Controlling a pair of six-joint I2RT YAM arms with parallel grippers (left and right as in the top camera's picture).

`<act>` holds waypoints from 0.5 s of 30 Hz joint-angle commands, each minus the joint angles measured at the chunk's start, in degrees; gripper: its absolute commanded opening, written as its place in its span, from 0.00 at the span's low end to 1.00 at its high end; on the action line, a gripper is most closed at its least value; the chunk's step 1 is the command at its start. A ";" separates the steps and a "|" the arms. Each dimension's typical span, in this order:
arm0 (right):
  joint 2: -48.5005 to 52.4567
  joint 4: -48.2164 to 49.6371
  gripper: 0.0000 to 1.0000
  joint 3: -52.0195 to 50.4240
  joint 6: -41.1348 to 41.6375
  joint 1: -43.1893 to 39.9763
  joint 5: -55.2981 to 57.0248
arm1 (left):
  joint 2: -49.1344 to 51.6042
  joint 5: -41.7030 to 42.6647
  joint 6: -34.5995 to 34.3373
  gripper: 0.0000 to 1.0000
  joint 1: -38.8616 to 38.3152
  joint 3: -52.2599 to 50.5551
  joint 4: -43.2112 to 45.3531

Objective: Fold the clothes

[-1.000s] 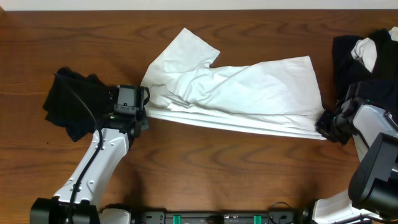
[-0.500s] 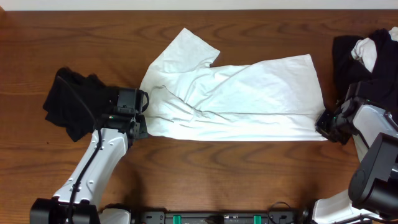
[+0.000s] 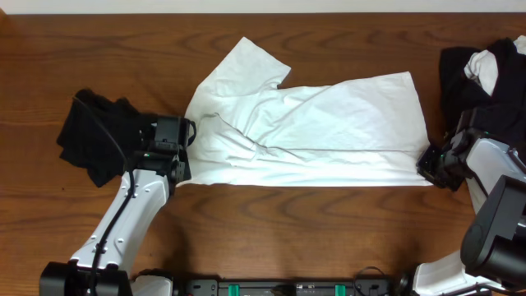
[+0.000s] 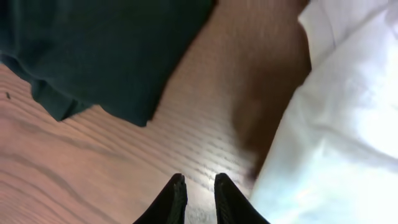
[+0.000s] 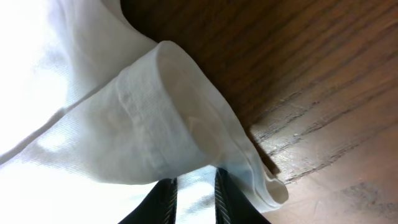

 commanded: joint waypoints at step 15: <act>0.76 1.46 0.18 -1.55 0.42 0.57 3.58 | 0.50 23.65 -1.86 0.19 0.22 -0.61 9.77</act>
